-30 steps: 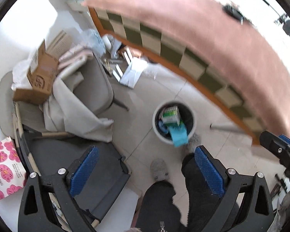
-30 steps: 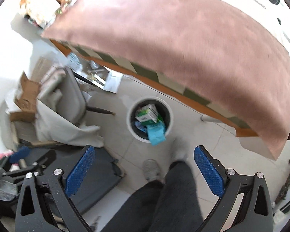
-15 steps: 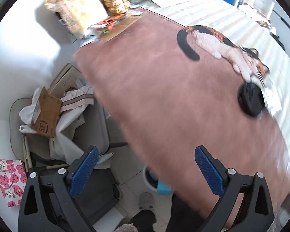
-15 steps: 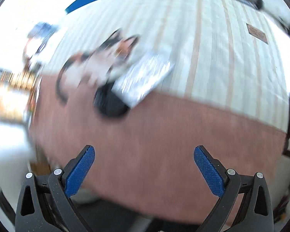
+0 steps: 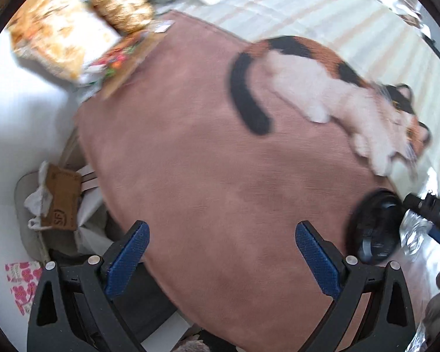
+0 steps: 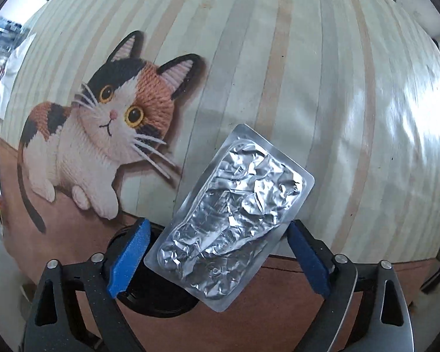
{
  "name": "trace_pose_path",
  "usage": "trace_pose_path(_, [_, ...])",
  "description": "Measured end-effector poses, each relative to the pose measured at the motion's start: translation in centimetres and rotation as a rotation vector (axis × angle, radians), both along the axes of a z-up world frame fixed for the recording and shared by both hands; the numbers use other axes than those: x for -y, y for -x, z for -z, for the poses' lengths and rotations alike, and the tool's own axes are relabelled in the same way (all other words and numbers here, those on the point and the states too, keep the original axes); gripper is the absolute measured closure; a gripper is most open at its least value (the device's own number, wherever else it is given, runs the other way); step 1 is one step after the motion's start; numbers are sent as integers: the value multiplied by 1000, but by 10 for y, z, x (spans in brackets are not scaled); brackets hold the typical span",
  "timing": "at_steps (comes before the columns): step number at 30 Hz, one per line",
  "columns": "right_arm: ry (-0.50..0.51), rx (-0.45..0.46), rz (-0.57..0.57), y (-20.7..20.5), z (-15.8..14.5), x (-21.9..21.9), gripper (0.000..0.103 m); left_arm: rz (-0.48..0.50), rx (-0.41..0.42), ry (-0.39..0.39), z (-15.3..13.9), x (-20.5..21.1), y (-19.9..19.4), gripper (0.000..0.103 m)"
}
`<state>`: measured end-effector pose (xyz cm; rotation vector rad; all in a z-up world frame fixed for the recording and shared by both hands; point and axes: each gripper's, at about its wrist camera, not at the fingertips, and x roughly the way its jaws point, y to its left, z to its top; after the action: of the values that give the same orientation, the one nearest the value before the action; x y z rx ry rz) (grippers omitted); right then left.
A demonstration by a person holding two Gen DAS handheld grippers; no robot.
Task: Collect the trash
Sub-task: 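Grasp the black round lid with left tool while right grasps silver foil blister pack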
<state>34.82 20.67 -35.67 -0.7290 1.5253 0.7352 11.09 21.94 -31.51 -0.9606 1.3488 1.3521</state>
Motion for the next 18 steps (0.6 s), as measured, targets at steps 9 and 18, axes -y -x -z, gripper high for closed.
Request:
trace_pose_path(9, [20, 135, -258, -66, -16, 55, 33, 167, 223, 156, 31, 6, -90, 1])
trace_pose_path(18, [-6, 57, -97, -113, -4, 79, 18, 235, 191, 211, 62, 15, -131, 16])
